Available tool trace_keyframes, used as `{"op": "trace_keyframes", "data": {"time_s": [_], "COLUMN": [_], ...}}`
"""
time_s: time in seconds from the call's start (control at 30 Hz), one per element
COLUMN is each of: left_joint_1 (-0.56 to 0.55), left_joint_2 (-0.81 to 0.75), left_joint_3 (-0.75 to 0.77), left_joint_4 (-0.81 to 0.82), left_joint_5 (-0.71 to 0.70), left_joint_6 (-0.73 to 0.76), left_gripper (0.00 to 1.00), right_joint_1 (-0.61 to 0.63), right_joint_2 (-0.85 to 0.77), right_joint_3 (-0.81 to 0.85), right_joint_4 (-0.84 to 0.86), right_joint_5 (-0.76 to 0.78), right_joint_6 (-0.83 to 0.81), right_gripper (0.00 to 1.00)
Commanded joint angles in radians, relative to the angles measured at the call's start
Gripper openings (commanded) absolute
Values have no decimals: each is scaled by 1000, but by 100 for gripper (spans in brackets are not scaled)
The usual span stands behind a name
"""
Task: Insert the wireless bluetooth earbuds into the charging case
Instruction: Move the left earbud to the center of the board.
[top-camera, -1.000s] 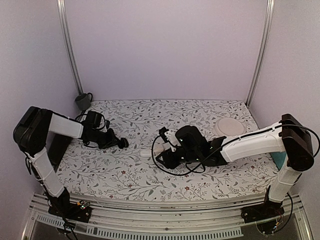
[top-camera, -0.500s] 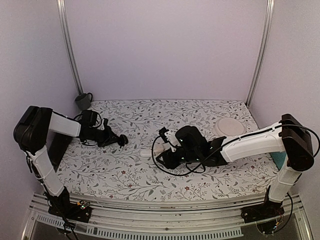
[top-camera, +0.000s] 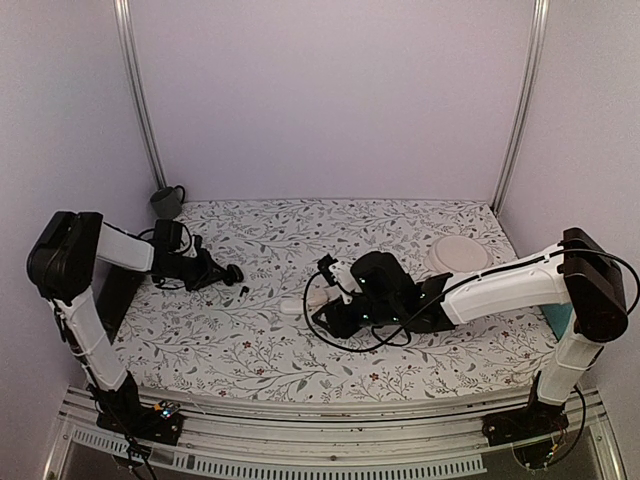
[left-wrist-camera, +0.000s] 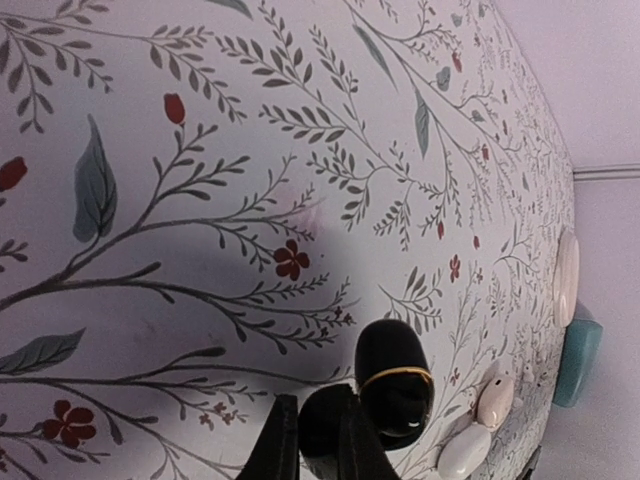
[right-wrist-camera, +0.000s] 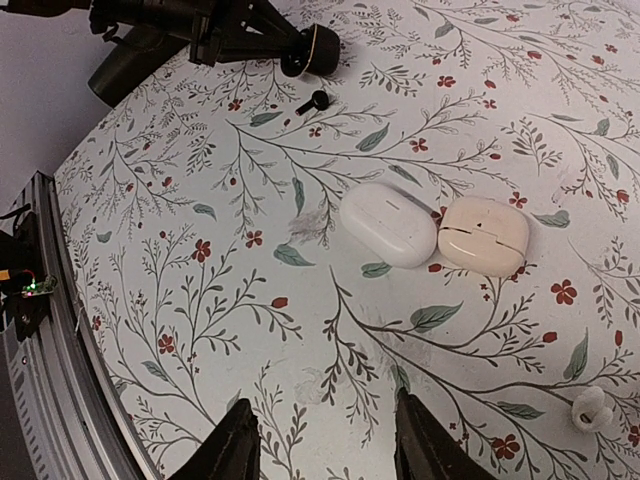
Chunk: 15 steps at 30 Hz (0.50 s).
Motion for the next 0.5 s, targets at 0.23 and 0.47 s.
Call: {"op": "trace_keyframes", "data": {"time_s": [0.23,0.47], "left_joint_1": [-79,-118], "left_joint_2": [54,21], "left_joint_3": [-7,-79], "left_joint_4": [55,87], "left_joint_5": [12,-7], "left_joint_6": [-32,-66], "left_gripper": [0,0], "right_joint_1": [-7,-6], "right_joint_2": [-14,-26], "right_joint_3": [-4,-20], "right_joint_4": [-13,-14], "right_joint_5": [-9,-2], "right_joint_6": [-11,-8], "right_gripper": [47,47]}}
